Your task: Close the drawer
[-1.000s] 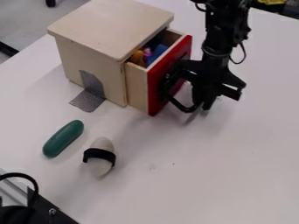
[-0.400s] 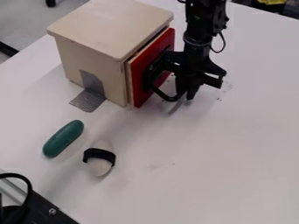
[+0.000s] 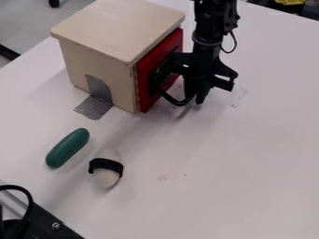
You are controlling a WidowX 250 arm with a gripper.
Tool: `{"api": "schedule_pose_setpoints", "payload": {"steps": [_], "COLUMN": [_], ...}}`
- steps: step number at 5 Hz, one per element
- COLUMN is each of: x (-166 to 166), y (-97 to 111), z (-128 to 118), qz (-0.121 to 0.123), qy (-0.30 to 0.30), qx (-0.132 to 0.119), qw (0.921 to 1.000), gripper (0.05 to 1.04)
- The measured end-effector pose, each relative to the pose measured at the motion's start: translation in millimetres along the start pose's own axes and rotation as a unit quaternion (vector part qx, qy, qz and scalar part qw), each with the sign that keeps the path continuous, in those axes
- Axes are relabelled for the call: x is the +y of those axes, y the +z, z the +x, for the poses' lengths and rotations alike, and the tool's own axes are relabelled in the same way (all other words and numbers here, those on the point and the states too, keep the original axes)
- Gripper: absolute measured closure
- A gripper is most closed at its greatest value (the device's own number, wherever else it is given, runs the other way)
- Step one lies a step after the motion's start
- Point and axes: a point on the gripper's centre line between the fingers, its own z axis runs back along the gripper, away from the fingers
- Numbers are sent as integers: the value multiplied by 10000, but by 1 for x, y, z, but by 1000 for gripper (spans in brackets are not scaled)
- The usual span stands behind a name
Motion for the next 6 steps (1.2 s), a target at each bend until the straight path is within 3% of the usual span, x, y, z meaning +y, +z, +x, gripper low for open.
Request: {"api": "schedule_pose_setpoints", "payload": {"steps": [1, 2, 3, 4, 6], "x": [0, 12, 12, 7, -26], "y": [0, -1, -1, 13, 46], "z": [0, 0, 0, 3, 1], "qz": [-26, -23, -71, -226, -545], "qy": [47, 660, 707, 577, -355], "qx": [18, 120, 114, -108, -265], "qw": [10000, 9977, 9974, 9980, 9975], "gripper": [924, 688, 361, 106, 85]}}
